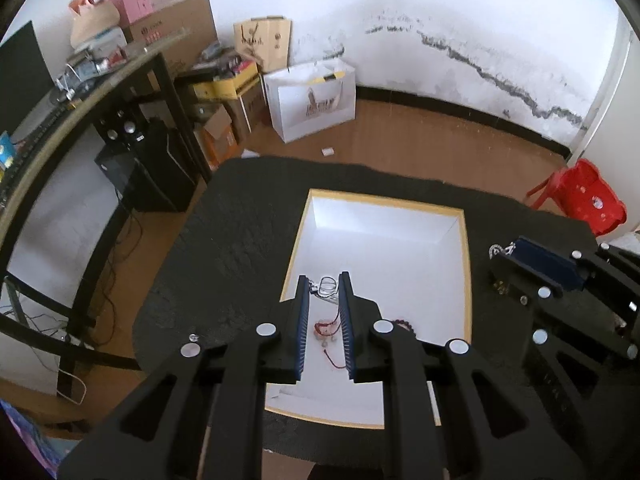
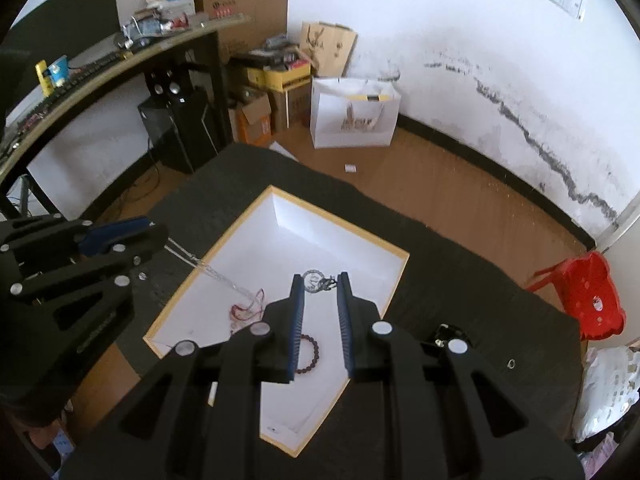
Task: Organize jewelry
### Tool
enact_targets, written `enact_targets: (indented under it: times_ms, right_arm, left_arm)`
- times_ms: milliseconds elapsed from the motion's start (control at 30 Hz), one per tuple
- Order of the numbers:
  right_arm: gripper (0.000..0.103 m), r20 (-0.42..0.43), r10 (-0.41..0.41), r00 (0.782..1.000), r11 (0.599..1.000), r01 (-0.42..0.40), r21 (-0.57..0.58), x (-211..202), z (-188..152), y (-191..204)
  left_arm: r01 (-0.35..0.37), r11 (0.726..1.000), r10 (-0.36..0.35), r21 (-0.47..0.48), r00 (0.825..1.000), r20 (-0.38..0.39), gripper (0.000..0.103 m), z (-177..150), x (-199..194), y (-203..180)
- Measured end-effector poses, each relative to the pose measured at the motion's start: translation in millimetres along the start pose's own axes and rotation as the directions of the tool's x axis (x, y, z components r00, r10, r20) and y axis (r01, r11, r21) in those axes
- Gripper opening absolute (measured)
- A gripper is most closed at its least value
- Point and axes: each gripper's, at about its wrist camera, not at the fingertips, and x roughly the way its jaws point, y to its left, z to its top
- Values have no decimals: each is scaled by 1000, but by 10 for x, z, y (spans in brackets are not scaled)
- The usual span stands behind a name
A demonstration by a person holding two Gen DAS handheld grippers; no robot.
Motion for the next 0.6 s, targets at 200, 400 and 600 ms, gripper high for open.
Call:
enact_targets:
  times_ms: [200, 400, 600]
  right_arm:
    - [17, -84, -5, 996, 1000, 6, 6, 565, -35, -5]
    - [17, -182, 10, 983, 1000, -8, 13, 1139, -134, 43]
    - [17, -275, 28, 961, 1000, -24, 17, 1702, -267, 75]
  left_arm:
    - [12, 1000, -13, -12, 996, -93, 15, -127, 609, 3]
    - [15, 999, -21, -33, 981, -195, 15, -302, 1226, 49]
    - [0, 999, -14, -49, 962, -274, 15, -465, 1728, 71]
